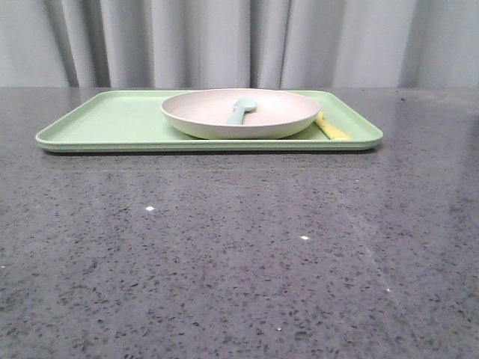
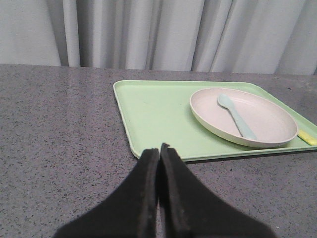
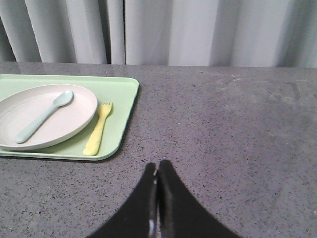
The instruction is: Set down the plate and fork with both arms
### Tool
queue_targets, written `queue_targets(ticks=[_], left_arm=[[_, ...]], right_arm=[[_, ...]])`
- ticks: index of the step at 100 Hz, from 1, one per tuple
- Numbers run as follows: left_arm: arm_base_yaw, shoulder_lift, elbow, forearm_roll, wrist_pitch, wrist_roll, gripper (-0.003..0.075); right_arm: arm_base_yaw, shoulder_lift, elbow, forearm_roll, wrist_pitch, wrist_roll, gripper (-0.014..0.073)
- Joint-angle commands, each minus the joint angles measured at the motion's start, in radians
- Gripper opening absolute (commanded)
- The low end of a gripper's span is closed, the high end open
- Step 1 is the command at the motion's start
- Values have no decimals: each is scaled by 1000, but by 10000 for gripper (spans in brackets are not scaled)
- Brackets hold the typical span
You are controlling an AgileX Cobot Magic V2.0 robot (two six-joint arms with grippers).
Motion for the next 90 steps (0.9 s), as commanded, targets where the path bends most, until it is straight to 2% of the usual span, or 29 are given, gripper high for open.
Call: queue_targets(ticks=[1, 19, 42, 70, 90], left_arm=[[31, -8, 1, 21, -131, -6, -20], [166, -103, 93, 95, -217, -6, -20], [279, -209, 196, 152, -207, -6, -20], [293, -359, 349, 153, -225, -6, -20], [293, -372, 348, 153, -196, -6, -20]], right_arm=[[-6, 6, -23, -16, -69, -6, -66], [-6, 6, -23, -16, -69, -6, -66], [-6, 6, -23, -16, -69, -6, -66], [-6, 6, -23, -16, -69, -6, -66], [-6, 6, -23, -16, -68, -6, -66]])
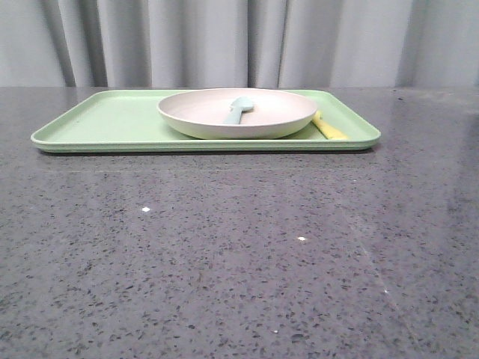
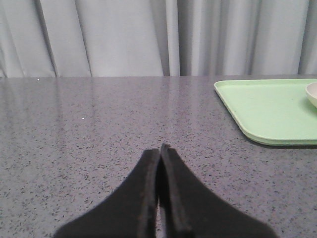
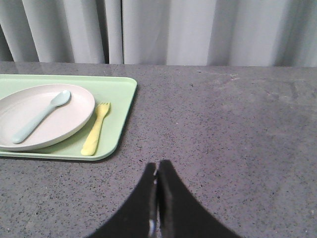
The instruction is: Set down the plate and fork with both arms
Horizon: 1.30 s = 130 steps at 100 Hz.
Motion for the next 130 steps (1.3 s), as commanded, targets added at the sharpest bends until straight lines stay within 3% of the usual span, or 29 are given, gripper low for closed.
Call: queue_targets(ticks=[1, 112, 130], left_arm=[[2, -33, 13, -2, -75, -6, -20], [2, -33, 13, -5, -75, -6, -20], [2, -33, 13, -5, -75, -6, -20]], right_arm=[[-6, 6, -25, -16, -68, -6, -66], [-6, 6, -25, -16, -68, -6, -66], [-6, 6, -4, -16, -134, -6, -66]])
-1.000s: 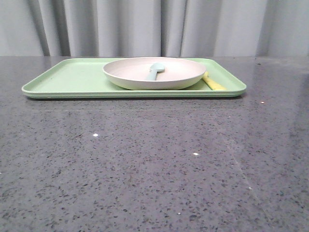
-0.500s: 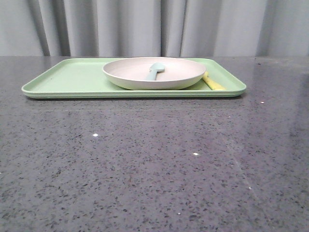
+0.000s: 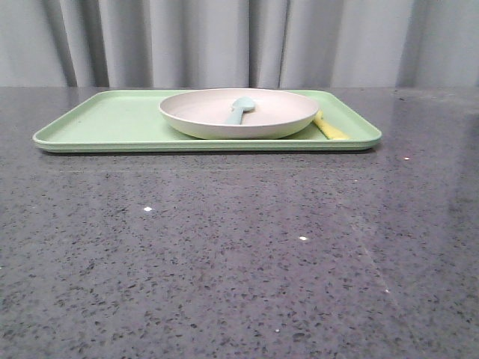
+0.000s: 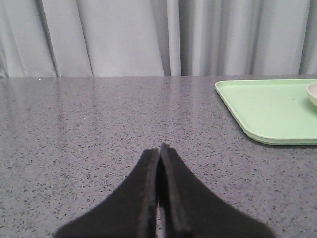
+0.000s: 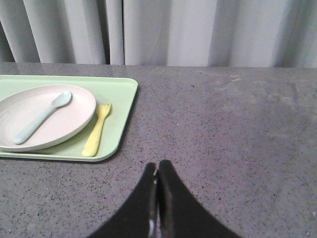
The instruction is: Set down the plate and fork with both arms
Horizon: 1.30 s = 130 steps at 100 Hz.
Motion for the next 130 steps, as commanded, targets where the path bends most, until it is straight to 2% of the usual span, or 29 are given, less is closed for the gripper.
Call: queue_targets(ticks=[1, 26, 47, 80, 83, 90, 130], left_arm=[[2, -33, 13, -5, -75, -6, -20], [2, -33, 13, -5, -75, -6, -20], [2, -33, 13, -5, -75, -6, -20], [2, -33, 13, -5, -75, -6, -20], [2, -33, 13, -5, -75, -6, -20], [2, -31, 13, -5, -75, -6, -20], [2, -31, 13, -5, -75, -6, -20]], right_arm=[[-6, 6, -6, -16, -129, -6, -66], [-9, -12, 155, -18, -404, -6, -66], [-79, -98, 315, -18, -552, -6, -66], [-105, -340, 539, -18, -559, -6, -66], [-106, -370, 535, -18, -506, -6, -66], [-106, -360, 535, -18, -497, -6, -66], [-107, -363, 535, -18, -504, -6, -66]])
